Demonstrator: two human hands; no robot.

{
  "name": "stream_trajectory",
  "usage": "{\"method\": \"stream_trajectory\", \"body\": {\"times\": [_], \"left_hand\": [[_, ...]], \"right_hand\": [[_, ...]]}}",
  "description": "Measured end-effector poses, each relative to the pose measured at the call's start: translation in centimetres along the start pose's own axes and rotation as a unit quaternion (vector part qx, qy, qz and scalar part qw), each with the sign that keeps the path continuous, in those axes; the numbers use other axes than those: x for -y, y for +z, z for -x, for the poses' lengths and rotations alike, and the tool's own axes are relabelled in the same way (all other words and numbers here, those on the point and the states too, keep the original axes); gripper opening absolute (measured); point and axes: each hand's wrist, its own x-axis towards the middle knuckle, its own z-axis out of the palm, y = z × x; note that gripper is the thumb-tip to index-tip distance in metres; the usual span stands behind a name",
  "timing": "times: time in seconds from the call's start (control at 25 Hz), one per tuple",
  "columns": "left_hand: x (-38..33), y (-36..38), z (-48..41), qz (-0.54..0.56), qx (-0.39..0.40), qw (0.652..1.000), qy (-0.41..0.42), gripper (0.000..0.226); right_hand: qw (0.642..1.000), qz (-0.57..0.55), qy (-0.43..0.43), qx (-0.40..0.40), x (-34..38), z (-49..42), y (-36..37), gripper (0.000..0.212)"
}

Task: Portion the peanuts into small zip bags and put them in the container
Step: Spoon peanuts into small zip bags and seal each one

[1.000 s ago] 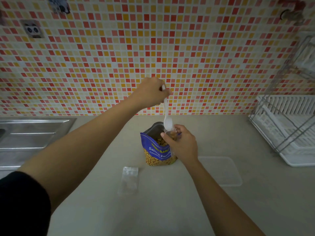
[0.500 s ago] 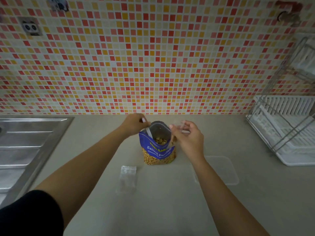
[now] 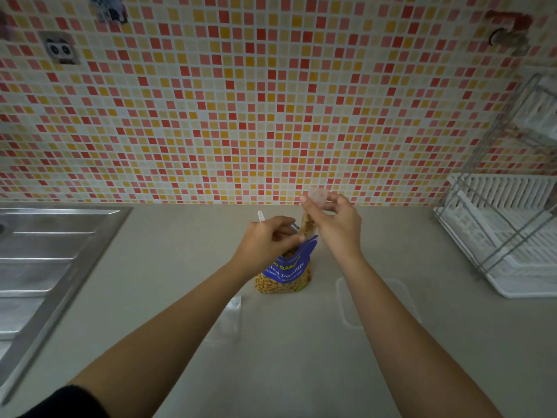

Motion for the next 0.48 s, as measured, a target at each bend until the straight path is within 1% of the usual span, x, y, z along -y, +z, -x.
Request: {"method": "stream_trajectory", "body": {"times": [0.04,0.12,0.2,0.28,0.36,0.48], "left_hand": [[0.0,0.2,-0.2,0.021,-0.012,1.000,-0.007,0.033],[0.0,0.4,-0.2,0.110,-0.012,0.993,-0.050,0.020],[-0.1,0.2,0.3,0.211,0.012,0.973,-0.094,0.014],[-0.6,0.2,1.4,0.256,0.040,0.960,-0.107,0.014],[-1.0,0.8,2.8,0.276,0.069,0.951,-0.123,0.012],[-0.7,3.0,5.7,0.326,0.094,0.927,-0.162,0.010]], "right_hand": [[1.000,0.001,0.001,0.010,-0.1,-0.2,0.0,0.054],[0.998,-0.019,0.003,0.054,-0.3,-0.7,-0.6,0.046],[0.992,-0.059,0.005,0.107,-0.6,-0.9,-1.8,0.027],[0.987,-0.074,0.012,0.146,-0.8,-0.6,-3.2,0.012],[0.983,-0.055,0.025,0.171,-1.3,0.1,-4.6,0.012],[0.979,-0.040,0.041,0.193,-3.5,1.6,-6.0,0.026]]}}
